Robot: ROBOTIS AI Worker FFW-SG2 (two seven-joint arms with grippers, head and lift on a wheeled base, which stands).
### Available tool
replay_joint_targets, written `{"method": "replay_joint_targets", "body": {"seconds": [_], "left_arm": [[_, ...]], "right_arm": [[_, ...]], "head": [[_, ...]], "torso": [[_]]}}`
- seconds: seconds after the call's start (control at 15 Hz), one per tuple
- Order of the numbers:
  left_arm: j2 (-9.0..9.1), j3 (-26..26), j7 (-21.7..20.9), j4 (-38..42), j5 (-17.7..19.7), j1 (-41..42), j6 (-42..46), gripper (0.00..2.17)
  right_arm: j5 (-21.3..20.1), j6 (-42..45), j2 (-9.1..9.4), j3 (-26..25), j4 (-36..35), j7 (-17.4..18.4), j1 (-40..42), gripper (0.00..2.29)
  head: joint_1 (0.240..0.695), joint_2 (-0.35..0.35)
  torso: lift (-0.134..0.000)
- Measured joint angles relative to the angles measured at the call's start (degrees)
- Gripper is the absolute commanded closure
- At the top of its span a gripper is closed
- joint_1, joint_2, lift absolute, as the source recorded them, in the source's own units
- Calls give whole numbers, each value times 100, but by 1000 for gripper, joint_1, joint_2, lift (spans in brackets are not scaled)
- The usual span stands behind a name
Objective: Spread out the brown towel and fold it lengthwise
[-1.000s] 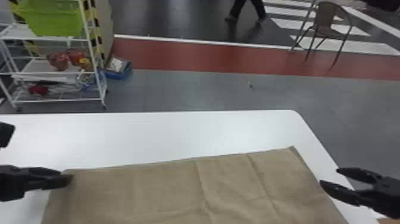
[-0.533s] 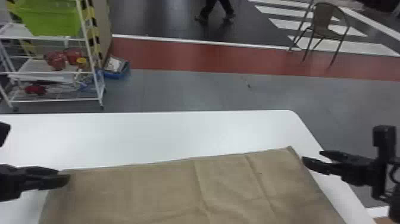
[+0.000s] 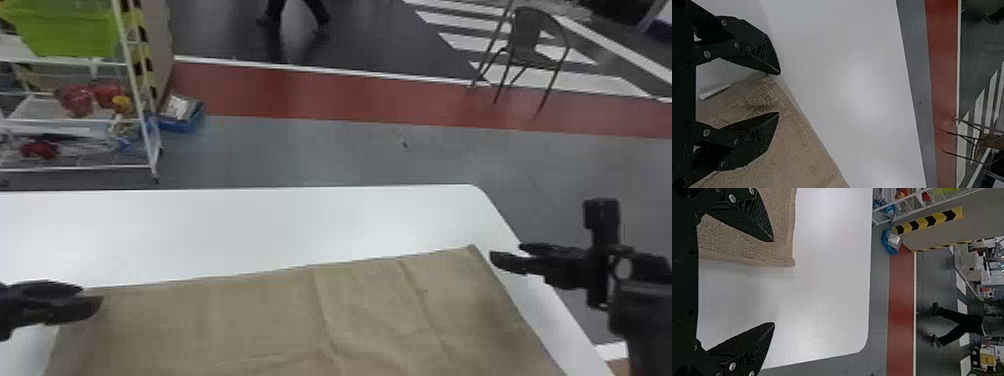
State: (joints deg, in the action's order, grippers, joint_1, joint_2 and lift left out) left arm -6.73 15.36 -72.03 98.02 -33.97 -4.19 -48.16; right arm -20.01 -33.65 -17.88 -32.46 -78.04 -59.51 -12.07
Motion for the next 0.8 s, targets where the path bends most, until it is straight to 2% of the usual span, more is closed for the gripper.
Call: {"method": "replay_joint_targets", "body": {"seconds": [0.4,0.73,0.8], "left_arm": [[5,7,-100,62,-1,88,198,613],[5,52,-199,111,3,168,339,613],[5,62,-222,133,3,187,375,613]], "right_arm": [[-9,231,-5,318,463,320,-199,259],[-18,221,19,423,544,326,-252,356],[-23,217,21,454,544,326,-257,461]], "head": [[695,-217],[695,-208],[695,-206]], "torso": [[-122],[-122],[-122]]}}
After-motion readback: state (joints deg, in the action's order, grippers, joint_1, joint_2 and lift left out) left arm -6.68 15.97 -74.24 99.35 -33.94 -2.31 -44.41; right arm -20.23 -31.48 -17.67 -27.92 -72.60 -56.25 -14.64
